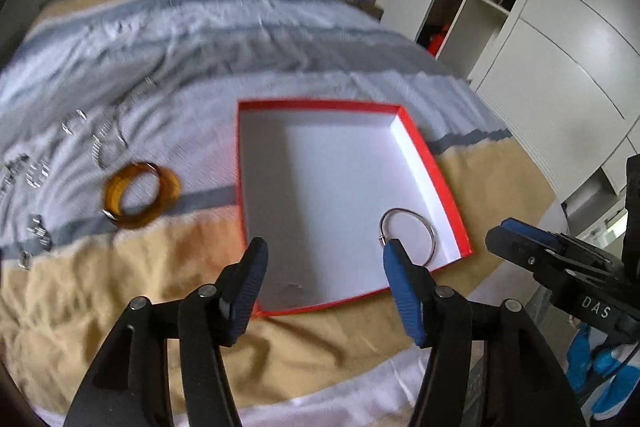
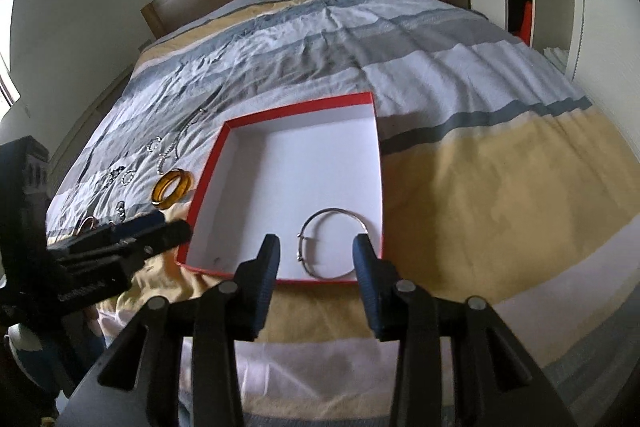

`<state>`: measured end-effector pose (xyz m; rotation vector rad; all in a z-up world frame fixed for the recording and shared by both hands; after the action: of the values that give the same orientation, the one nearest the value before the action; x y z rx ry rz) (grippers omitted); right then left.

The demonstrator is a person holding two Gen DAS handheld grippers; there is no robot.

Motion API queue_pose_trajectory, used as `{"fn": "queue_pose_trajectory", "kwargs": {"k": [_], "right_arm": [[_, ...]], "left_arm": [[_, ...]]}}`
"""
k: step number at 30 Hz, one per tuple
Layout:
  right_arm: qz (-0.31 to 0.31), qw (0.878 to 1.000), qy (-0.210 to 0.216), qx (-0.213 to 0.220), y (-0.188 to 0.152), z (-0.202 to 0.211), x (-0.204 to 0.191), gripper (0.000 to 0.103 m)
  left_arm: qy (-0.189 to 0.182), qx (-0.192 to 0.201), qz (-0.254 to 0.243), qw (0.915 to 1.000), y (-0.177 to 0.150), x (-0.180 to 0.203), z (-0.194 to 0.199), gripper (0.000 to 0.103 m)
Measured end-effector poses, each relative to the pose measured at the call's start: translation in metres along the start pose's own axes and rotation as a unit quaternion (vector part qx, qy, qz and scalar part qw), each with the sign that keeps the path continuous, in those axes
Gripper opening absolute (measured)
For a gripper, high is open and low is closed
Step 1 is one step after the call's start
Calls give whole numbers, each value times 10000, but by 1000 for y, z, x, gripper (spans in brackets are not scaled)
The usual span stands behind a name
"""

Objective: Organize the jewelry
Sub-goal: 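Open the right tool to drop the bangle while the left tool releases the ring, then move both tools back toward the dark horn bangle and the watch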

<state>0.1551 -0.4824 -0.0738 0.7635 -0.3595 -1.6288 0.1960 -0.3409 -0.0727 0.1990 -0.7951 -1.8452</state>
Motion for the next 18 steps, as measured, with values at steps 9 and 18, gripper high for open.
{"fn": "queue_pose_trajectory", "kwargs": {"k": [9, 18], "right_arm": [[215, 9994, 186, 220, -13, 38, -44, 37], [518, 9970, 380, 434, -15, 69, -95, 37]], "left_arm": [[419, 55, -287, 9987, -18, -23, 62, 69], [756, 326, -259, 9963, -38, -66, 127, 79]]}}
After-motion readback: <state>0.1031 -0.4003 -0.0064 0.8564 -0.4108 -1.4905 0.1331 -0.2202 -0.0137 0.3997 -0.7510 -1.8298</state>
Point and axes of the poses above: each gripper's, at about its wrist camera, not at the fingertips, and z roughly against the way its jaws point, x to its right, y to its top, the point moved 9 cm from there along -z, roughly the way its jaws point, and after that the axes turned 1 degree about -y, right-handed, at the moved point
